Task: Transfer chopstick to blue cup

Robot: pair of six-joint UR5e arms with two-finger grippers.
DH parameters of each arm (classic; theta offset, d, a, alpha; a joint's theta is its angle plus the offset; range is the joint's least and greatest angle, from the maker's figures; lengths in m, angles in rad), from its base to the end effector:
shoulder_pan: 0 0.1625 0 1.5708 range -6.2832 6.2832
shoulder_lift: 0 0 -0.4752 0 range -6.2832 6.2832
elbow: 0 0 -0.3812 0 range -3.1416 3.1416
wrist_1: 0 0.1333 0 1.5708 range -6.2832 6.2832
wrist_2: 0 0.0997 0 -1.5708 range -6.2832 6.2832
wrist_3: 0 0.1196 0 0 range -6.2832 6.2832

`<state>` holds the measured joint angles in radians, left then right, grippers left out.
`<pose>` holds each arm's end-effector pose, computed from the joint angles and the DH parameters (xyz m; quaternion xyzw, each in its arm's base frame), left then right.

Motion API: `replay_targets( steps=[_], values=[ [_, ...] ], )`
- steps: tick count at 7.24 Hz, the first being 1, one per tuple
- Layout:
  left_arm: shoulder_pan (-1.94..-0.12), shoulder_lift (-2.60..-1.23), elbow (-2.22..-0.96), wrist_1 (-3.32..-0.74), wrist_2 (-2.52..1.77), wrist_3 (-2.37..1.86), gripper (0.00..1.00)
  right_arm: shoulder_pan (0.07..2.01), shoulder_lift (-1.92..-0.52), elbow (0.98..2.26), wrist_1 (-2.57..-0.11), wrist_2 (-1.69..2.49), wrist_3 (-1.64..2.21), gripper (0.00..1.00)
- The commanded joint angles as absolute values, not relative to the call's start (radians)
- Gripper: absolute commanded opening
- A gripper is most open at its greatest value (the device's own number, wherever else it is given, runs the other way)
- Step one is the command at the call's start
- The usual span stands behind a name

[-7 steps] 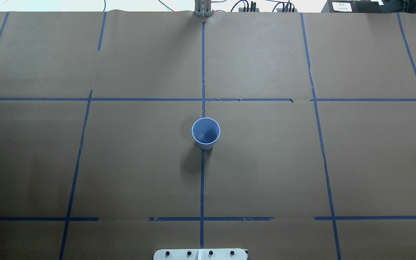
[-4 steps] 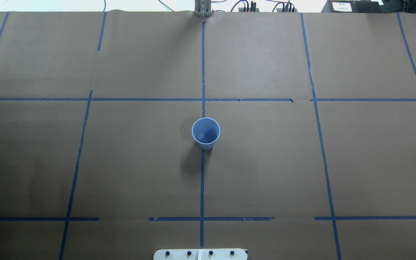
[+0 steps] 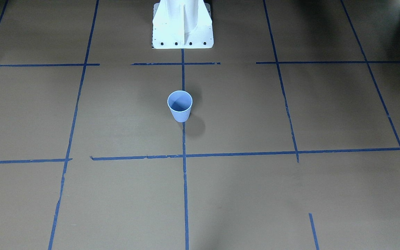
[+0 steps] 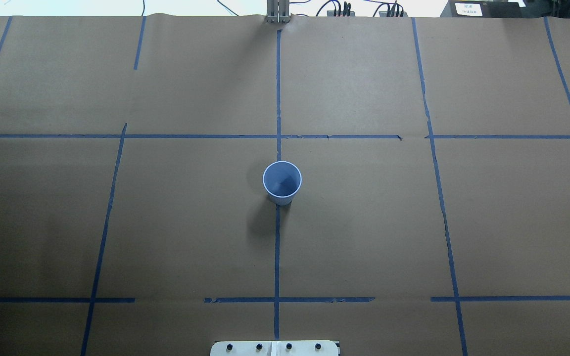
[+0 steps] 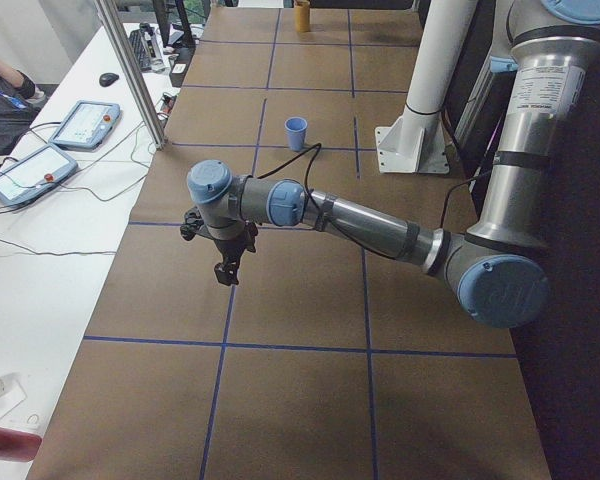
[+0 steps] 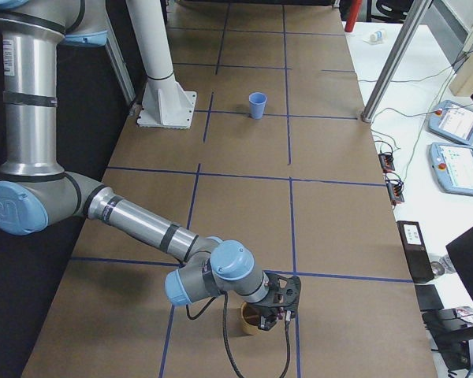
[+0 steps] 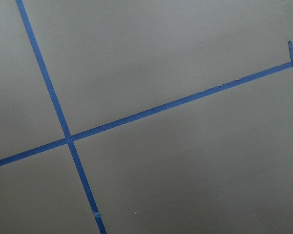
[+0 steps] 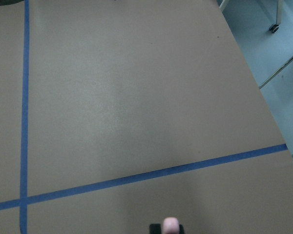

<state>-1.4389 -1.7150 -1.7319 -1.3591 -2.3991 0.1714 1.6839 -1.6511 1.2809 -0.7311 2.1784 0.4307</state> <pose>0.0261 -0.5399 0.5894 0.0508 0.4010 0.1568 0.9011 0.1155 -0.4404 0.8165 0.1731 -0.3224 0.1822 0.9126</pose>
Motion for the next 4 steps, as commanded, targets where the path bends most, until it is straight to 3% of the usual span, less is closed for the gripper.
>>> replay_targets(
  steps=[1,4],
  values=[
    [-1.439,-1.717,-1.732,-1.359,-2.405,0.17,1.0,1.686,-1.654,1.357,-0.739,2.19,0.428,0.0],
    [-1.439,-1.717,-1.732,-1.359,-2.407,0.17,1.0,1.785,-1.655,1.393,-0.759,2.336,0.382,0.0]
  ],
)
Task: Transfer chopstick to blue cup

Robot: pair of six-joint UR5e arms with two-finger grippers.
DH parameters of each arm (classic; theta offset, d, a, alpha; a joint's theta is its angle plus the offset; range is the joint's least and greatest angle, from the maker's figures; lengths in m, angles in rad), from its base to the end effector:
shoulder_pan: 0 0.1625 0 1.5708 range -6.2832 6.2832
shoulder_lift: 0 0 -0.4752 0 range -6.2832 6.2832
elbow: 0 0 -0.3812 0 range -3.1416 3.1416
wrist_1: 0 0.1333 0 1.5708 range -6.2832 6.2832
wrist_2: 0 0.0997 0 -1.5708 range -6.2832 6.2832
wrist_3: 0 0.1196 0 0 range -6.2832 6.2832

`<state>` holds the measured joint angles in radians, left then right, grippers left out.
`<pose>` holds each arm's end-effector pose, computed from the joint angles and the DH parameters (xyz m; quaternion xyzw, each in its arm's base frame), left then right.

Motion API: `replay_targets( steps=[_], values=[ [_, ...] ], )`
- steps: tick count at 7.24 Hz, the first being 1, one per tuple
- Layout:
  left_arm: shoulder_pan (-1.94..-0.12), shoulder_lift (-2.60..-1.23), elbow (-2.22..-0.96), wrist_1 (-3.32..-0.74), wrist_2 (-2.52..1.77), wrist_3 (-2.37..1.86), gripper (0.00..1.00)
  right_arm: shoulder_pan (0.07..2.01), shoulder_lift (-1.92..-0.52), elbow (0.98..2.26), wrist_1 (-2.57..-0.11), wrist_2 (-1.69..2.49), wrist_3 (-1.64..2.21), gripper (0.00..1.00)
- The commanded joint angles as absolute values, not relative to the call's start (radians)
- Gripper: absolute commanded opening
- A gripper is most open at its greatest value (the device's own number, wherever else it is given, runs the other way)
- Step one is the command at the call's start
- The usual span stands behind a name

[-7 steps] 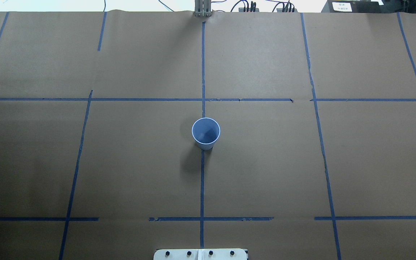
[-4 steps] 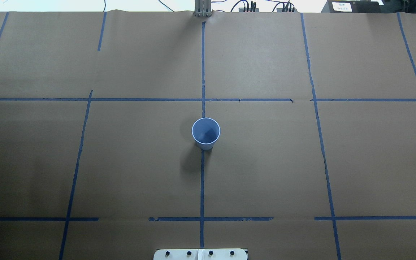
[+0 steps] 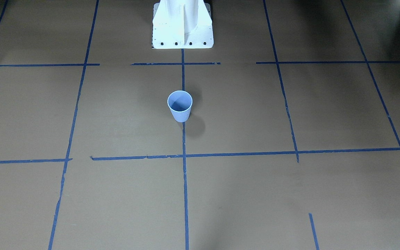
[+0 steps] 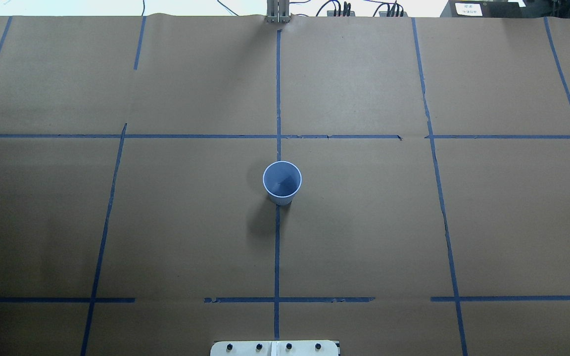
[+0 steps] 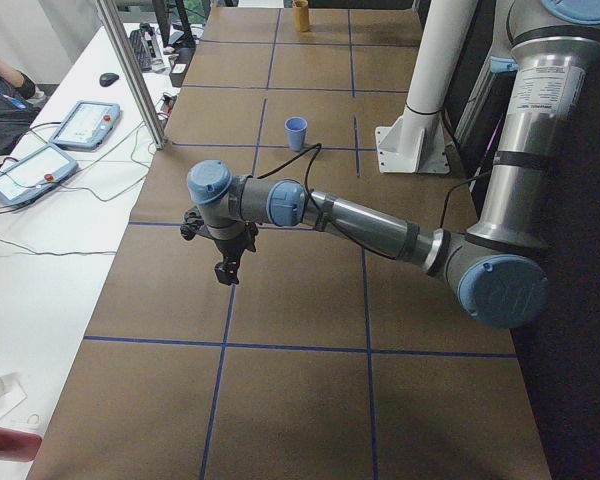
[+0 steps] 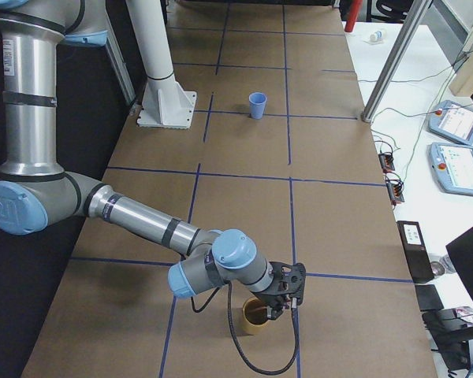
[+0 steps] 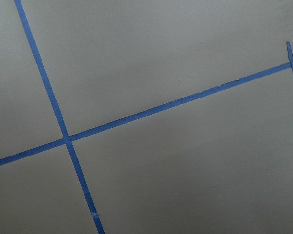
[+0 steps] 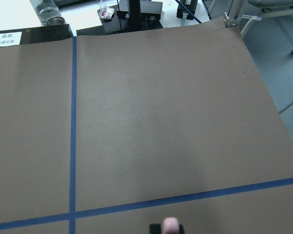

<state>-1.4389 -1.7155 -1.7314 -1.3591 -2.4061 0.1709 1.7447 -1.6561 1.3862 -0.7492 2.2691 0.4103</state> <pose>0.0266 -0.5400 0.5887 0.0507 0.4043 0.1565 0.8997 0.1351 -0.4431 0.7634 0.2153 -0.3570 0.1711 0.8927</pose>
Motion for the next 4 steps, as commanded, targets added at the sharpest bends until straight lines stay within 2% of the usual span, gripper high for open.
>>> replay_targets(
  steps=[1,4],
  values=[
    [-1.439,-1.715,-1.732,-1.359,-2.407,0.17,1.0,1.824,-1.646,1.411,-0.805,2.424,0.358,0.0],
    [-1.439,-1.715,-1.732,-1.359,-2.425,0.17,1.0,1.9,-1.644,1.611,-1.169,2.431,0.142,0.0]
  ],
)
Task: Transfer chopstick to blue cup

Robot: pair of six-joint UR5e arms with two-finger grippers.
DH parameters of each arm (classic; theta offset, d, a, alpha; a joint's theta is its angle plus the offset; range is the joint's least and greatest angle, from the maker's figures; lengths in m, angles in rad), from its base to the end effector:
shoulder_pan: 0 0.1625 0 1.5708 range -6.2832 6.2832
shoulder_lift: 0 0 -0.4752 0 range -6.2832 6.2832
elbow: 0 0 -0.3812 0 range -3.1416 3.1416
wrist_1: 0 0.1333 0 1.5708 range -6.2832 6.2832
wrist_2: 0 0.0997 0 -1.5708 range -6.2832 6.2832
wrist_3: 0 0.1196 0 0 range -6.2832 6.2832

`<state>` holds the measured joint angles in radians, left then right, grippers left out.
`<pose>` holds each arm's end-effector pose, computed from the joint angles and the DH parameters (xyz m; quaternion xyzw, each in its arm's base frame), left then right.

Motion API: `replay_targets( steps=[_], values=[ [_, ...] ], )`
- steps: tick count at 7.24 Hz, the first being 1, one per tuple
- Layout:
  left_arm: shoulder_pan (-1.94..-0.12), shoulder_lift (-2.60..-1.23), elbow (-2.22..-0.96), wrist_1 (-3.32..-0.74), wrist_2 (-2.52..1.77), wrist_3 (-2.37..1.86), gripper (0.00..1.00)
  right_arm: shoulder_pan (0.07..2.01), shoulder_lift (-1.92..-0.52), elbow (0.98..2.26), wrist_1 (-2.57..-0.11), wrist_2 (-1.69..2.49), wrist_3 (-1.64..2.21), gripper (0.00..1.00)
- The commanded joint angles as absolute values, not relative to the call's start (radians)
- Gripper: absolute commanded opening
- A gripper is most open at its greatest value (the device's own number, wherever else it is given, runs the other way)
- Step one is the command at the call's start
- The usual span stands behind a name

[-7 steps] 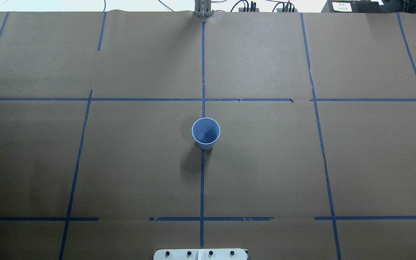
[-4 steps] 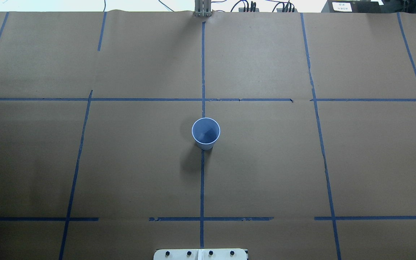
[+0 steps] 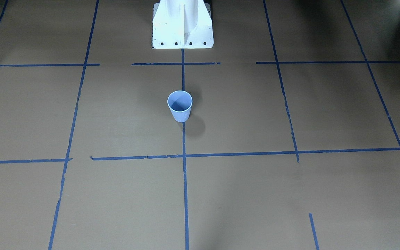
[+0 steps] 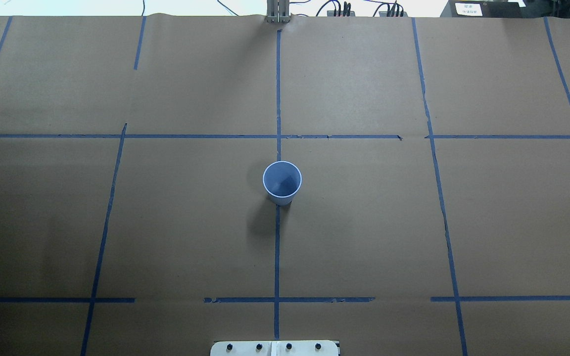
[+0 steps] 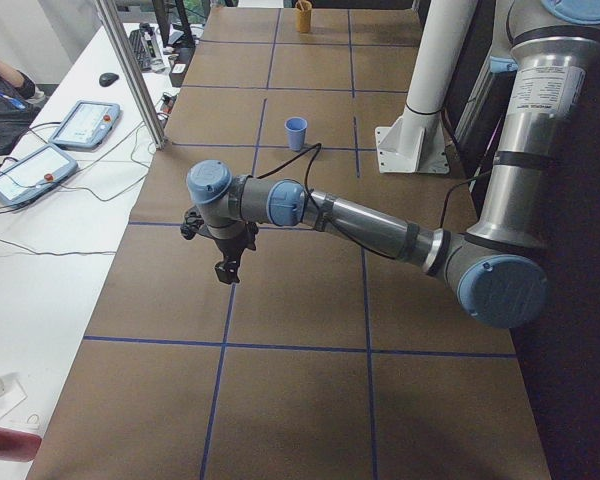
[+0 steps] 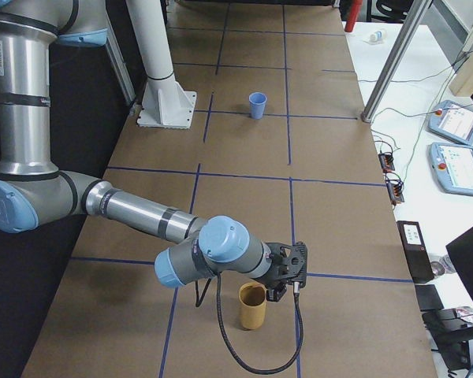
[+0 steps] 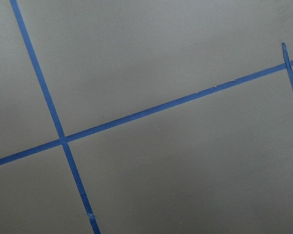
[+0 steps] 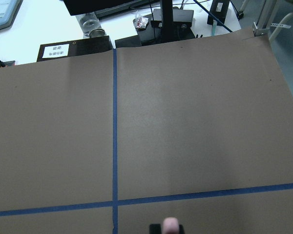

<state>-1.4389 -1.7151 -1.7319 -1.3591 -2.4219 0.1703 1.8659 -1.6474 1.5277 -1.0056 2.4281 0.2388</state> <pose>0.0278 -0.5396 0.5873 0.0506 0.4115 0.1561 0.8965 0.1765 -0.4332 0.7095 0.2123 -0.3996 0.1454 0.8799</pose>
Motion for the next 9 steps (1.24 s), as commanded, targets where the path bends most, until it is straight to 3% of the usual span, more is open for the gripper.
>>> replay_targets(
  steps=[1,4,9],
  values=[
    [-1.439,-1.715,-1.736,-1.359,-2.425,0.17,1.0,1.907,-1.64,1.717,-1.319,2.419,0.115,0.0],
    [-1.439,-1.715,-1.753,-1.359,-2.425,0.128,1.0,1.8,-1.597,1.92,-1.546,2.308,0.139,0.0],
    [-1.521,-1.663,-1.737,-1.373,-2.411,0.129,1.0,1.364,-1.38,1.979,-1.546,2.316,0.666,0.0]
  ],
)
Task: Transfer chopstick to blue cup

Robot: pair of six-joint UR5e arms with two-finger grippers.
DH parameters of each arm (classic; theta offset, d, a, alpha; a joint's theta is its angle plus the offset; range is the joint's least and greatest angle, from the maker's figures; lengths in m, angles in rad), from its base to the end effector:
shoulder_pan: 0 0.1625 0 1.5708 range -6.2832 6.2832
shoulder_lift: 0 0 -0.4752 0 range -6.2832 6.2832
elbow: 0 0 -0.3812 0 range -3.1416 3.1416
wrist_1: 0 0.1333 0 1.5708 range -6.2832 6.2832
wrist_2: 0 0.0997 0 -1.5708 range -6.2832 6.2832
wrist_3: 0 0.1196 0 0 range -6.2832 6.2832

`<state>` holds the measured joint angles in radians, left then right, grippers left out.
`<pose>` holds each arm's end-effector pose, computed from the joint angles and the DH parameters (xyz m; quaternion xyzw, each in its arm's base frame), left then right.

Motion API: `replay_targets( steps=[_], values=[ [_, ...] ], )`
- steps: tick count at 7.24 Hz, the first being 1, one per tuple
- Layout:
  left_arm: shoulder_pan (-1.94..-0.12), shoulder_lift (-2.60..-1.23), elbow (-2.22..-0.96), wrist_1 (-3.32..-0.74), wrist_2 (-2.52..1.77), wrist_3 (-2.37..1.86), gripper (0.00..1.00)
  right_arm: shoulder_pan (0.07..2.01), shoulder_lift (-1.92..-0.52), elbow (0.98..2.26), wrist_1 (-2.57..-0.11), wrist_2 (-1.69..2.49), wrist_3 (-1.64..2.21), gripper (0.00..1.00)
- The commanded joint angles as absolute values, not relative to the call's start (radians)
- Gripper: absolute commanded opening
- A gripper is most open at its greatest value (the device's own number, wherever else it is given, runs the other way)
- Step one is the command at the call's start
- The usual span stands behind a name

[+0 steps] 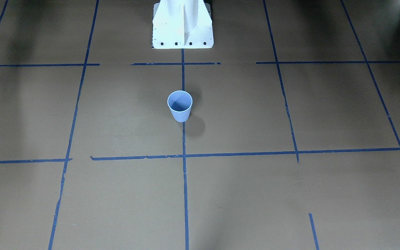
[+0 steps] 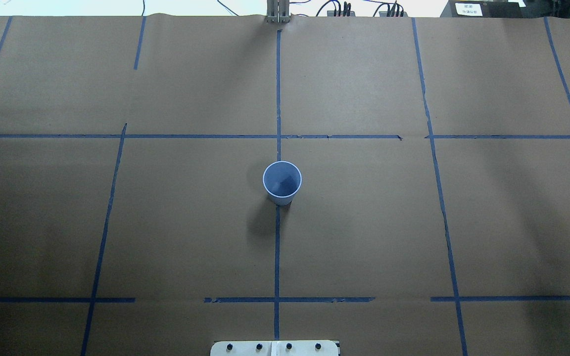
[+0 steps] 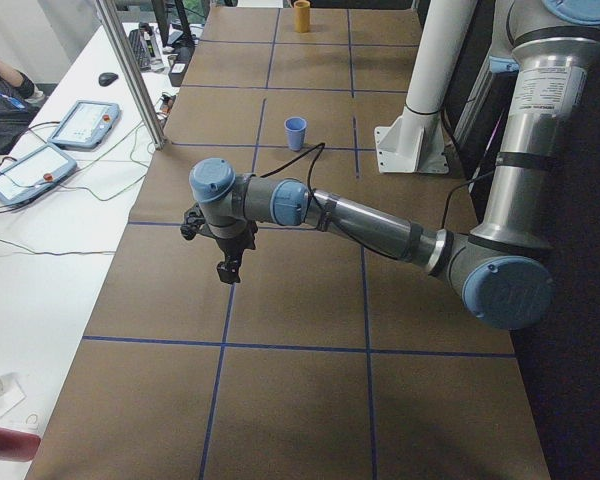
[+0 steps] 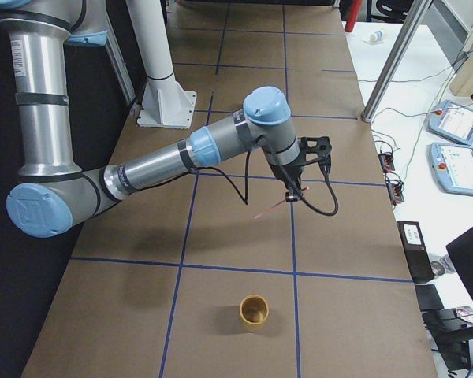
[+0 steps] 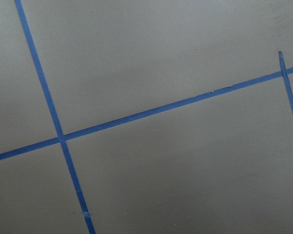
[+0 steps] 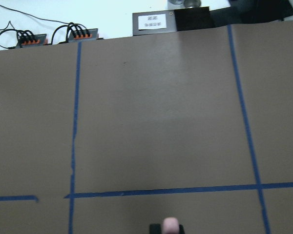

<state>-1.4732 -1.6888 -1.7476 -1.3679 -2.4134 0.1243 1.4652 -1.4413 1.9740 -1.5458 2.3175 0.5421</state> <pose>0.0076 -0.5291 0.5937 0.0474 0.4079 0.1196 0.9039 -0.0031 -0.5234 0.4618 0.1314 -0.4140 0.0958 0.8956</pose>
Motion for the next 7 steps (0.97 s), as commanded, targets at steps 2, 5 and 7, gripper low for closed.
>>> replay_targets(
  steps=[2,5,7],
  values=[
    [-1.571,-1.58,-1.735,-1.378,-2.384,0.219,1.0,1.245,-1.24,1.98,-1.61,2.309,0.823,0.0],
    [-1.577,-1.562,-1.739,-1.379,-2.385,0.213,1.0,1.038,-1.016,1.994,-1.735,2.2,1.05,0.0],
    [-1.577,-1.566,-1.741,-1.378,-2.385,0.209,1.0,0.9,-0.877,1.953,-1.736,2.061,1.211,0.0]
  ],
)
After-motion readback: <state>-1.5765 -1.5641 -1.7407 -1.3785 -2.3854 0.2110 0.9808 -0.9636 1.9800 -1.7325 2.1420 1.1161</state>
